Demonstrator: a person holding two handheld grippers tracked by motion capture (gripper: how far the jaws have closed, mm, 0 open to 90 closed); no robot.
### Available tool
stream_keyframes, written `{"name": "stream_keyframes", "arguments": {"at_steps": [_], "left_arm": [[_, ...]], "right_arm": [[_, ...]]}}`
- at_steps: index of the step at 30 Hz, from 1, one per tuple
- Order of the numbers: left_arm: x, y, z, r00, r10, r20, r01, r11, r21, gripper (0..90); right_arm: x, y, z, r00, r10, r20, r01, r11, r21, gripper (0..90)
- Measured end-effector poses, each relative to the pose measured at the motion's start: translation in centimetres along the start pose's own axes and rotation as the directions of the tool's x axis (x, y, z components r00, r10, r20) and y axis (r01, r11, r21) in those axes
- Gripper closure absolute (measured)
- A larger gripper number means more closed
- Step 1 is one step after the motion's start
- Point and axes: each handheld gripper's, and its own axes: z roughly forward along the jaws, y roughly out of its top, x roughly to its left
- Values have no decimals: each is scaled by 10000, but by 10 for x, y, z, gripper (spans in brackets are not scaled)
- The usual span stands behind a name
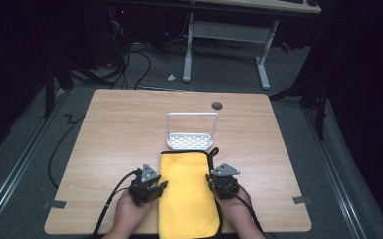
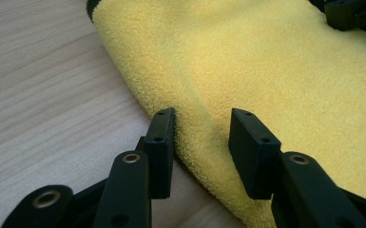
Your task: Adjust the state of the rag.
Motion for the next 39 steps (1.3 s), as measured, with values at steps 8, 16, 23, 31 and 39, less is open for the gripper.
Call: {"name": "stream_keyframes", "arguments": {"at_steps": [8, 16, 23, 31, 39], "left_arm": [[-10, -6, -7, 9995, 154, 292, -156, 9998, 85, 612], [-24, -16, -16, 9977, 420, 536, -425, 9991, 79, 604], [-13, -12, -17, 9974, -187, 695, 188, 9998, -14, 536], [34, 12, 1, 9530, -2564, 1616, 2682, 9617, -558, 419], [39, 32, 19, 9434, -2900, 1609, 2976, 9544, -248, 451]], "right_arm": [[3, -13, -14, 9996, -55, -262, 53, 10000, -70, 771], [10, -31, -36, 9977, -397, -548, 397, 9992, -18, 758], [12, -36, -38, 9978, -344, -564, 335, 9993, -157, 755], [12, -36, -37, 9975, -445, -542, 433, 9988, -229, 754], [12, -36, -37, 9972, -507, -549, 494, 9985, -241, 755]]}}
